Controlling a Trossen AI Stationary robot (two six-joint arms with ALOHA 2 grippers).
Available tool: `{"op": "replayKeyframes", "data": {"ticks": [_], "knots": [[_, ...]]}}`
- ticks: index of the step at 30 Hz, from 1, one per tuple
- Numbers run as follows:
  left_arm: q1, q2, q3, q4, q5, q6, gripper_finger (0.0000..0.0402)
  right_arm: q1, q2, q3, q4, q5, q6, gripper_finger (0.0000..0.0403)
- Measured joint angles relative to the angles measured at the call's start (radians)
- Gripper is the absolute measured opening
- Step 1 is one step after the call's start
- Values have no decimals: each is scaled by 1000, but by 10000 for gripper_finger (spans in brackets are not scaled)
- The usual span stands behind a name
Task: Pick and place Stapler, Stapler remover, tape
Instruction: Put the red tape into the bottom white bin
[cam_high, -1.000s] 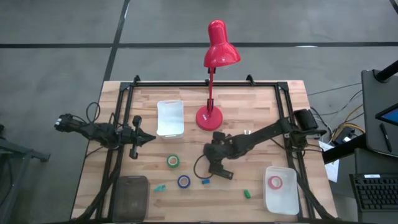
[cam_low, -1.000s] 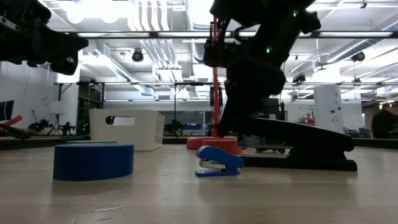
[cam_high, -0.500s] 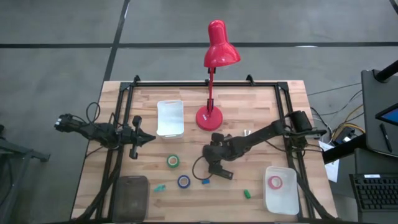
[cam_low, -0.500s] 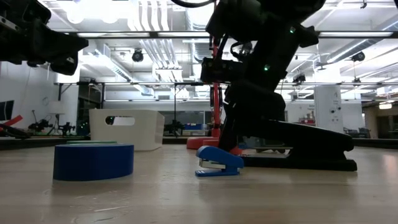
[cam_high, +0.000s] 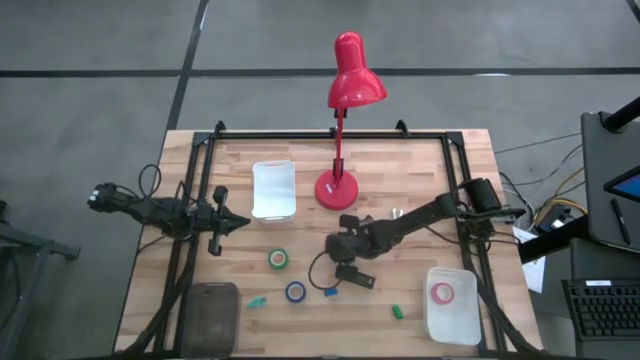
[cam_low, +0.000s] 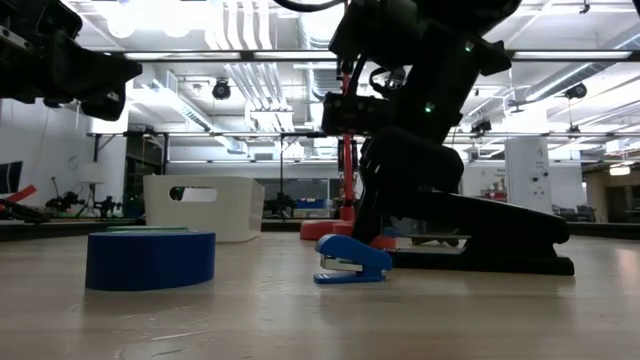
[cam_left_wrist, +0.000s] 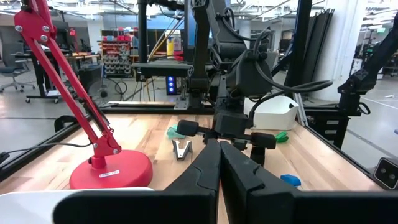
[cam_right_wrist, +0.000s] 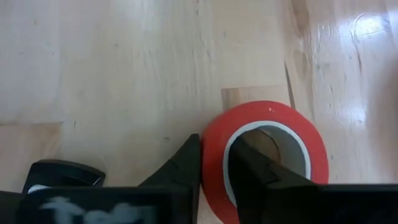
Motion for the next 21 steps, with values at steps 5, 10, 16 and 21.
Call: {"op": "replayKeyframes", "data": {"ticks": [5, 10, 16, 21], "knots": [[0, 0, 0, 0, 0, 0, 10, 0, -12, 0, -14, 3, -25, 45], [0, 0, 0, 0, 0, 0, 10, 1, -80, -1, -90, 7, -6, 53], [0, 0, 0, 0, 0, 0, 10, 48, -218, 0, -265, 7, 89, 51], [0, 0, 0, 0, 0, 0, 10, 147, -343, -3, -416, 6, 210, 52]]}}
